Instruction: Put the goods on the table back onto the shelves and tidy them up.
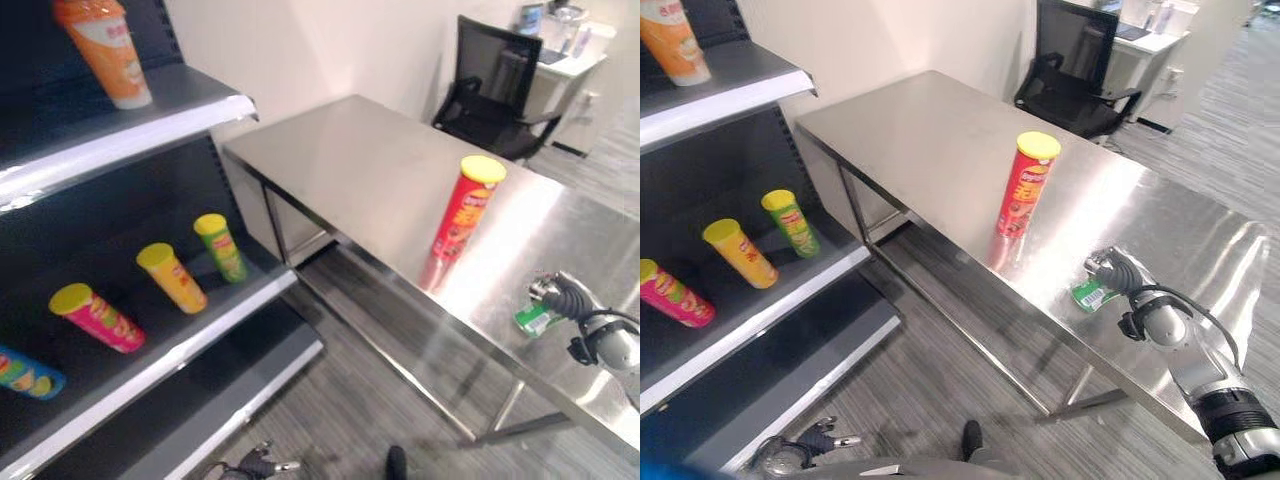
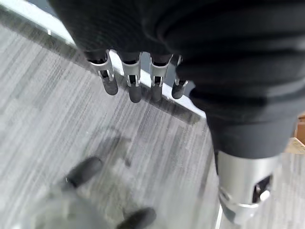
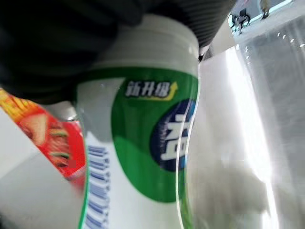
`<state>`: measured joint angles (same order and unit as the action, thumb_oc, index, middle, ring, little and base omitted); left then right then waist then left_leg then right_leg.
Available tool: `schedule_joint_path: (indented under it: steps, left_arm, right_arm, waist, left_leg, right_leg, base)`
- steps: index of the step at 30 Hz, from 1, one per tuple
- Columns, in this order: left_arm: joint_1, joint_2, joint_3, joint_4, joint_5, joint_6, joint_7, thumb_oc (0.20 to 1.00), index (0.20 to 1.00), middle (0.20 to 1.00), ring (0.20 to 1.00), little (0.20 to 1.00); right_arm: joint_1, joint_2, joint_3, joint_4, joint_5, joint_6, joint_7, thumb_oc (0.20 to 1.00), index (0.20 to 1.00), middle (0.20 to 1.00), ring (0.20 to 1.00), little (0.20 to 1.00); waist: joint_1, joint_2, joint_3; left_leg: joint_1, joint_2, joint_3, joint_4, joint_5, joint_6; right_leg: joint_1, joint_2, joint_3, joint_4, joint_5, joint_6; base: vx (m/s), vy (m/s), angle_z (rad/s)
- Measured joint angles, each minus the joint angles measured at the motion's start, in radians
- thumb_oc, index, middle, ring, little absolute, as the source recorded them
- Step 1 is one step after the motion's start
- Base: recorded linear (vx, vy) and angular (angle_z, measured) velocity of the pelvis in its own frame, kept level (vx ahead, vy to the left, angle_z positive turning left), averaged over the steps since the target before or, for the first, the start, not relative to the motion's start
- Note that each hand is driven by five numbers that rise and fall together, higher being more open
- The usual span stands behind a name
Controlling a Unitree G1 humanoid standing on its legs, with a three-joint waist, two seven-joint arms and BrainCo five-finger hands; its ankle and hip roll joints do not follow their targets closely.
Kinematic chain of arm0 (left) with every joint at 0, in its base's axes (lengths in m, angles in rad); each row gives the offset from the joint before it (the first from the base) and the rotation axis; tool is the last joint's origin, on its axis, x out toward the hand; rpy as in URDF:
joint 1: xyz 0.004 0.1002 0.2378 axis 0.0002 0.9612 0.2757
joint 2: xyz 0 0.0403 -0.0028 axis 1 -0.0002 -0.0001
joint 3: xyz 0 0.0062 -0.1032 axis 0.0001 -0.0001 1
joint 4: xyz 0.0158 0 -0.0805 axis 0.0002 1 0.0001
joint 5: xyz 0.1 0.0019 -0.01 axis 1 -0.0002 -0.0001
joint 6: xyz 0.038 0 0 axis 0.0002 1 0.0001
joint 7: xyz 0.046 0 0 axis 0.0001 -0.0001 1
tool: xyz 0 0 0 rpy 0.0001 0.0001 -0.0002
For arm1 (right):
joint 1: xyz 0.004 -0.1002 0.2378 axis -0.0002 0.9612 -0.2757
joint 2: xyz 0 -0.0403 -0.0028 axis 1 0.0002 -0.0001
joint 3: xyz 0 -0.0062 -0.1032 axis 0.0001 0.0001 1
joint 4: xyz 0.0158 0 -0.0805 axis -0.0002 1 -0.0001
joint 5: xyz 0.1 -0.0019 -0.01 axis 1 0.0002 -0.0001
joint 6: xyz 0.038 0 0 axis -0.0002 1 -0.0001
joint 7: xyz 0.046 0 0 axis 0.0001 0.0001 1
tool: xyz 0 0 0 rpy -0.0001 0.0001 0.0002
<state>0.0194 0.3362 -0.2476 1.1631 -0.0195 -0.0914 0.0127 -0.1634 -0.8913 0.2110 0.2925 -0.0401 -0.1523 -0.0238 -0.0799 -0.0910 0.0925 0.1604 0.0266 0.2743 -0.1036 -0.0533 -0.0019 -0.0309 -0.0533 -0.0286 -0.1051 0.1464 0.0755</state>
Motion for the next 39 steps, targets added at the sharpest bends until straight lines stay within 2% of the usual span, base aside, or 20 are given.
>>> schedule_joint_path:
  steps: [2, 6, 9, 11, 13, 15, 17, 19, 22, 24, 26, 30, 33, 34, 35, 36, 37, 38, 39]
  left_arm:
    - [-0.016, 0.009, 0.000, 0.006, 0.000, 0.008, 0.007, 1.000, 1.000, 1.000, 1.000, 1.000]
    - [-0.042, -0.012, -0.002, 0.011, 0.000, 0.010, 0.013, 1.000, 1.000, 1.000, 1.000, 1.000]
    - [-0.055, -0.031, -0.002, 0.010, 0.001, 0.014, 0.014, 1.000, 1.000, 1.000, 1.000, 1.000]
    - [-0.062, -0.032, -0.001, 0.008, 0.001, 0.014, 0.017, 1.000, 1.000, 1.000, 1.000, 1.000]
    - [-0.056, -0.033, 0.000, 0.009, 0.002, 0.014, 0.020, 1.000, 1.000, 1.000, 1.000, 1.000]
    - [-0.052, -0.043, 0.010, 0.010, 0.002, 0.014, 0.024, 1.000, 1.000, 1.000, 1.000, 1.000]
    - [-0.034, -0.070, 0.017, 0.010, 0.002, 0.010, 0.027, 1.000, 1.000, 1.000, 1.000, 1.000]
    - [0.014, -0.104, 0.017, 0.009, 0.002, 0.006, 0.029, 1.000, 1.000, 1.000, 1.000, 1.000]
    - [0.019, -0.111, -0.003, -0.012, 0.002, 0.003, 0.026, 1.000, 1.000, 1.000, 1.000, 1.000]
    - [0.011, -0.118, -0.003, -0.013, 0.002, 0.003, 0.026, 1.000, 1.000, 1.000, 1.000, 1.000]
    - [0.013, -0.119, -0.004, -0.013, 0.001, 0.002, 0.026, 1.000, 1.000, 1.000, 1.000, 1.000]
    - [0.012, -0.119, -0.003, -0.013, -0.002, 0.001, 0.026, 1.000, 1.000, 1.000, 1.000, 1.000]
    - [0.014, -0.117, 0.001, -0.013, -0.009, -0.017, 0.027, 1.000, 1.000, 1.000, 1.000, 1.000]
    - [0.017, -0.115, 0.009, -0.012, -0.010, -0.017, 0.027, 1.000, 1.000, 1.000, 1.000, 1.000]
    - [0.011, -0.109, 0.020, -0.010, -0.012, -0.019, 0.027, 1.000, 1.000, 1.000, 1.000, 1.000]
    - [-0.019, -0.104, 0.020, -0.008, -0.015, -0.020, 0.028, 1.000, 1.000, 1.000, 1.000, 1.000]
    - [-0.029, -0.103, 0.021, -0.007, -0.018, -0.020, 0.030, 1.000, 1.000, 1.000, 1.000, 1.000]
    - [-0.036, -0.101, 0.021, -0.008, -0.018, -0.021, 0.028, 1.000, 1.000, 1.000, 1.000, 1.000]
    - [-0.034, -0.086, 0.052, -0.010, -0.018, -0.028, 0.027, 1.000, 1.000, 1.000, 1.000, 1.000]
  right_arm:
    - [-0.018, 0.002, 0.000, -0.020, 0.000, -0.002, -0.002, 0.200, 0.200, 0.200, 0.200, 0.200]
    - [-0.073, -0.016, -0.001, -0.129, 0.002, -0.005, -0.003, 0.200, 0.200, 0.200, 0.200, 0.200]
    - [-0.066, -0.056, -0.010, -0.211, 0.002, -0.023, -0.004, 0.200, 0.200, 0.200, 0.200, 0.200]
    - [0.013, -0.085, -0.086, -0.297, 0.002, -0.035, -0.002, 0.200, 0.200, 0.200, 0.200, 0.200]
    - [0.019, -0.085, -0.116, -0.310, 0.002, -0.037, -0.002, 0.200, 0.200, 0.200, 0.200, 0.200]
    - [0.031, -0.102, -0.137, -0.330, 0.004, -0.043, -0.002, 0.200, 0.200, 0.200, 0.200, 0.200]
    - [0.075, -0.157, -0.184, -0.374, 0.003, -0.063, 0.000, 0.200, 0.200, 0.200, 0.200, 0.200]
    - [0.117, -0.162, -0.254, -0.420, 0.003, -0.077, -0.001, 0.200, 0.200, 0.200, 0.200, 0.200]
    - [0.201, -0.145, -0.346, -0.458, 0.002, -0.101, -0.010, 0.200, 0.200, 0.200, 0.200, 0.200]
    - [0.200, -0.145, -0.346, -0.462, 0.002, -0.102, -0.011, 0.200, 0.200, 0.200, 0.200, 0.200]
    - [0.179, -0.145, -0.346, -0.463, 0.002, -0.103, -0.012, 0.200, 0.200, 0.200, 0.200, 0.200]
    - [0.142, -0.145, -0.345, -0.463, 0.002, -0.117, -0.013, 0.200, 0.200, 0.200, 0.200, 0.200]
    - [0.117, -0.145, -0.342, -0.465, 0.003, -0.123, -0.013, 0.200, 0.200, 0.200, 0.200, 0.200]
    - [0.103, -0.145, -0.330, -0.466, 0.003, -0.124, -0.013, 0.200, 0.200, 0.200, 0.200, 0.200]
    - [0.099, -0.147, -0.328, -0.466, 0.006, -0.135, -0.016, 0.200, 0.200, 0.200, 0.200, 0.200]
    - [0.100, -0.153, -0.328, -0.467, 0.008, -0.137, -0.016, 0.200, 0.200, 0.200, 0.200, 0.200]
    - [0.099, -0.173, -0.328, -0.468, 0.008, -0.138, -0.016, 0.200, 0.200, 0.200, 0.200, 0.200]
    - [0.100, -0.169, -0.330, -0.468, 0.008, -0.137, -0.020, 0.200, 0.200, 0.200, 0.200, 0.200]
    - [0.120, -0.162, -0.324, -0.484, 0.005, -0.137, -0.020, 0.200, 0.200, 0.200, 0.200, 0.200]
  waist:
    - [-0.020, -0.012, -0.001]
    - [-0.055, -0.015, -0.006]
    - [-0.059, -0.009, -0.009]
    - [-0.059, 0.003, -0.010]
    - [-0.059, 0.015, -0.013]
    - [-0.053, 0.027, -0.020]
    - [-0.046, 0.044, -0.029]
    - [-0.043, 0.054, -0.035]
    - [0.003, 0.063, -0.037]
    - [0.029, 0.077, -0.040]
    - [0.033, 0.085, -0.035]
    - [0.051, 0.091, -0.022]
    - [0.059, 0.086, 0.003]
    - [0.073, 0.079, 0.021]
    - [0.076, 0.077, 0.042]
    - [0.050, 0.057, 0.066]
    - [0.048, 0.067, 0.078]
    - [0.052, 0.057, 0.090]
    - [0.058, 0.035, 0.100]
  left_leg:
    - [0.003, 0.000, 0.018, -0.001, 0.000, 0.000]
    - [0.002, 0.002, 0.040, -0.003, 0.001, -0.001]
    - [0.005, 0.006, 0.039, 0.002, 0.001, -0.001]
    - [0.010, 0.015, 0.011, 0.001, 0.003, -0.005]
    - [0.014, 0.018, -0.007, -0.004, 0.002, -0.006]
    - [0.007, 0.021, -0.025, -0.004, -0.003, -0.004]
    - [-0.002, 0.025, -0.062, -0.004, 0.002, -0.005]
    - [-0.001, 0.035, -0.098, -0.003, 0.004, -0.010]
    - [-0.007, 0.046, -0.167, -0.003, 0.019, -0.027]
    - [-0.029, 0.047, -0.208, 0.001, 0.030, -0.030]
    - [-0.049, 0.049, -0.257, 0.002, 0.047, -0.038]
    - [-0.052, 0.055, -0.291, 0.002, 0.054, -0.041]
    - [-0.072, 0.064, -0.344, -0.003, 0.063, -0.046]
    - [-0.076, 0.069, -0.350, 0.003, 0.073, -0.054]
    - [-0.125, 0.060, -0.370, 0.058, 0.088, -0.076]
    - [-0.168, 0.051, -0.359, 0.097, 0.104, -0.096]
    - [-0.189, 0.057, -0.319, 0.099, 0.103, -0.100]
    - [-0.210, 0.079, -0.220, 0.112, 0.084, -0.079]
    - [-0.209, 0.139, -0.013, 0.134, 0.071, -0.079]
  right_leg:
    - [-0.002, 0.001, 0.009, 0.000, -0.005, 0.006]
    - [-0.017, 0.004, 0.022, 0.000, -0.002, 0.008]
    - [-0.014, 0.011, 0.027, 0.000, 0.003, 0.003]
    - [0.006, 0.014, 0.004, 0.000, 0.006, -0.011]
    - [0.019, 0.013, -0.012, 0.000, -0.010, -0.006]
    - [0.021, 0.012, -0.030, 0.000, -0.014, -0.008]
    - [0.026, 0.010, -0.062, 0.000, -0.021, -0.015]
    - [0.048, 0.015, -0.104, 0.000, -0.037, -0.021]
    - [0.072, 0.017, -0.168, 0.000, -0.055, -0.028]
    - [0.072, 0.016, -0.206, 0.000, -0.060, -0.028]
    - [0.073, 0.016, -0.248, 0.000, -0.066, -0.032]
    - [0.088, 0.025, -0.277, 0.000, -0.074, -0.032]
    - [0.094, 0.041, -0.299, 0.001, -0.086, -0.040]
    - [0.095, 0.050, -0.302, 0.003, -0.089, -0.045]
    - [0.094, 0.047, -0.328, 0.006, -0.093, -0.045]
    - [0.095, 0.029, -0.347, 0.000, -0.095, -0.046]
    - [0.095, 0.028, -0.386, 0.001, -0.101, -0.057]
    - [0.092, 0.029, -0.417, -0.001, -0.106, -0.073]
    - [0.098, 0.009, -0.460, -0.001, -0.113, -0.085]
  base:
    - [-0.04, -0.022, -0.24]
    - [-0.02, -0.034, -0.16]
    - [0.00, -0.068, -0.05]
    - [-0.01, -0.138, 0.29]
    - [0.00, -0.097, 0.32]
    - [0.01, -0.082, 0.32]
    - [0.02, -0.093, 0.49]
    - [0.01, -0.110, 0.54]
    - [-0.04, -0.099, 0.58]
    - [-0.07, -0.119, 0.70]
    - [-0.05, -0.118, 0.66]
    - [-0.02, -0.095, 0.28]
    - [-0.06, -0.100, 0.50]
    - [-0.12, 0.008, 0.51]
    - [-0.12, 0.081, 0.85]
    - [-0.06, 0.135, 1.21]
    - [0.02, 0.174, 1.19]
    - [0.09, 0.285, 1.15]
    - [0.16, 0.403, 0.88]
